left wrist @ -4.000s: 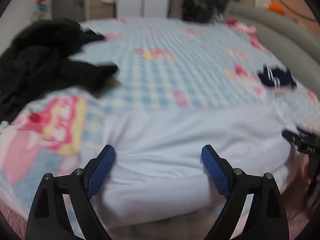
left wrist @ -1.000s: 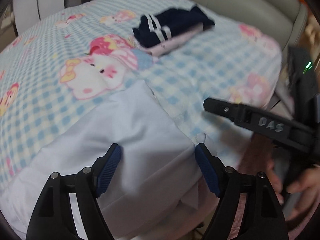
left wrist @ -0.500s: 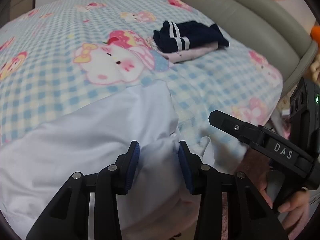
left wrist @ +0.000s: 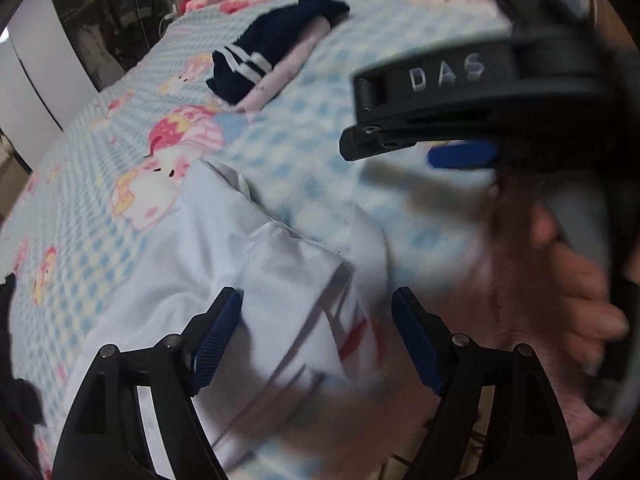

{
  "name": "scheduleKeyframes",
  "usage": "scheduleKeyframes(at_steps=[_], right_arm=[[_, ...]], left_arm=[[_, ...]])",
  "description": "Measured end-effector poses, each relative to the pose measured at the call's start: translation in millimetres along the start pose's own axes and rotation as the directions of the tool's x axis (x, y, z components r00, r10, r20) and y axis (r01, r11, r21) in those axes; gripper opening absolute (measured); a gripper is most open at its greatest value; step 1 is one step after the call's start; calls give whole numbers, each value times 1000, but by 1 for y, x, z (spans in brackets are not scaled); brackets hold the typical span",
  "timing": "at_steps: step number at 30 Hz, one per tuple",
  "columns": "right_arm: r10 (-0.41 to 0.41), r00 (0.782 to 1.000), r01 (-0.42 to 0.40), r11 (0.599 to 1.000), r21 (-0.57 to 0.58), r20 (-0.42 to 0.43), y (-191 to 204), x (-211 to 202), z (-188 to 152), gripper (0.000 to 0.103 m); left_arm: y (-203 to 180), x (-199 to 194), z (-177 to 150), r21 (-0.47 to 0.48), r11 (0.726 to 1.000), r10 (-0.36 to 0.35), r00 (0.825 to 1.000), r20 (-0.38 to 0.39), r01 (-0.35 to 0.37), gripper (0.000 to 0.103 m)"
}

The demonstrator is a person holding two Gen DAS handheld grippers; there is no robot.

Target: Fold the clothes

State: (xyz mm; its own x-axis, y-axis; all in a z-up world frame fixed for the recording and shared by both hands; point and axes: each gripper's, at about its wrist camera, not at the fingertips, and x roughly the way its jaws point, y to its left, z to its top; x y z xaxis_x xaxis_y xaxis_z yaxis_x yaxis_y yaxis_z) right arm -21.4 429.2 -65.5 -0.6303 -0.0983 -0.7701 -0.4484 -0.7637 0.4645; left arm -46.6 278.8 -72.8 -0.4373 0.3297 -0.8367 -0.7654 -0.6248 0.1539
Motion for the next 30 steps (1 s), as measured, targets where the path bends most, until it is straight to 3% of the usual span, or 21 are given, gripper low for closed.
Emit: scheduleKeyframes(at_steps=[3,4,8,12,16,22,27,30], right_arm=[[-20,1000,19,997,-77,-7,12,3,-3,81],[-17,1000,16,995,-94,-6,15,2,-5,81],[9,1000,-9,995,-95,-5,16,3,-6,84],[9,1000,-8,995,-103,14,22,4,-8,84],[27,999,-25,997,-76,33,33,5,-13,84],[-13,1000,12,991,-135,-6,57,14,-24,84],[28,999,-32,986,-167,-29,83,12,-20,84],[95,992,-111,968,-224,-78,108,18,-28,84]], left_arm=[[18,-4,5,-116,991,-63,997,51,68,54],[27,-7,5,-159,983,-84,994,71,95,42],[54,-11,0,-290,940,-146,981,126,177,23],[80,-20,-16,-452,822,-253,933,255,346,21],[105,-37,-33,-540,721,-256,891,375,434,20],[132,-64,-50,-614,676,-137,889,438,407,20],[153,-81,-78,-665,602,-110,870,480,443,19],[159,-95,-97,-712,582,-35,887,460,393,19]])
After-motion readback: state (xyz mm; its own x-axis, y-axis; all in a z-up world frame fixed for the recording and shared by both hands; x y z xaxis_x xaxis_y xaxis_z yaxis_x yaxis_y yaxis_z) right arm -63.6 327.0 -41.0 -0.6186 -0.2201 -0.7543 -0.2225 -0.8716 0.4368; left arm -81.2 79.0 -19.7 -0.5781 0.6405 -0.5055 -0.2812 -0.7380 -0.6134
